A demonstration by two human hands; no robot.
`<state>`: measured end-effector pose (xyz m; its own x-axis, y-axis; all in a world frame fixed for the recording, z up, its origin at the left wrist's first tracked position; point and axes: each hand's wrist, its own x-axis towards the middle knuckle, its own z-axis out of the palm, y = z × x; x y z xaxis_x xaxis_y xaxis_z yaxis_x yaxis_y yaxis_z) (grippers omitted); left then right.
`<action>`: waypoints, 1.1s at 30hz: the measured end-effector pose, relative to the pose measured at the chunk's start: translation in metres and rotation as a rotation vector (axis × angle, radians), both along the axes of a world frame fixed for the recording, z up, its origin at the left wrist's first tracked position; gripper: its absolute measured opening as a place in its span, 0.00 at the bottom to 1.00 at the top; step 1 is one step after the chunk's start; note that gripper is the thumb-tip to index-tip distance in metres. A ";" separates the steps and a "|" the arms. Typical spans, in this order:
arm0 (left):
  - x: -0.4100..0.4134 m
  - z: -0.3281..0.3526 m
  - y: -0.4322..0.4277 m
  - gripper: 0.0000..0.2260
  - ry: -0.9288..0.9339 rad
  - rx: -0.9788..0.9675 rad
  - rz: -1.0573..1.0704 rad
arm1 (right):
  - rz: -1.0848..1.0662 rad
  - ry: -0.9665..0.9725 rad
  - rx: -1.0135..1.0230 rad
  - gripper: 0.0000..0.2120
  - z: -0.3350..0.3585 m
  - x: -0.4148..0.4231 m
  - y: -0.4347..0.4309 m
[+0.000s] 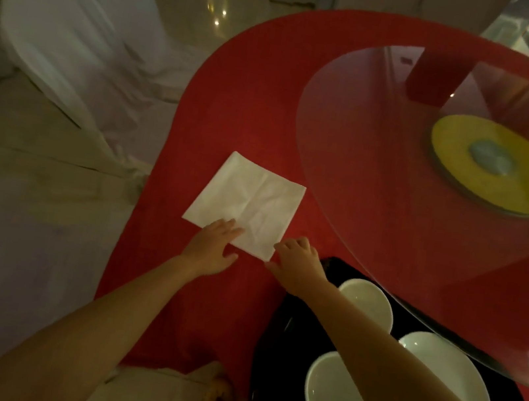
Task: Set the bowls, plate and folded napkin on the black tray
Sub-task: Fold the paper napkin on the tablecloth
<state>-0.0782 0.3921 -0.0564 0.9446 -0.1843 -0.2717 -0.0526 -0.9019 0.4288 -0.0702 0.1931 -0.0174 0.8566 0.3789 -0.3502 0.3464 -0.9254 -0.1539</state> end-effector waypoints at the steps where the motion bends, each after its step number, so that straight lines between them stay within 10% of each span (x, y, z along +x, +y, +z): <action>1: 0.002 -0.006 0.001 0.28 -0.008 0.036 -0.040 | 0.002 -0.004 -0.004 0.24 -0.006 0.001 0.004; 22: -0.025 -0.029 -0.012 0.14 -0.338 -0.098 -0.021 | 0.171 -0.326 0.046 0.02 -0.025 -0.006 0.047; 33: -0.085 -0.040 0.015 0.06 -0.470 -0.111 0.132 | 0.165 0.035 0.219 0.12 -0.025 0.009 0.020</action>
<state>-0.1635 0.4072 -0.0967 0.9773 -0.0586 0.2038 -0.1519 -0.8642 0.4797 -0.0611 0.2128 -0.0428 0.7660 0.5823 -0.2723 0.4807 -0.8001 -0.3588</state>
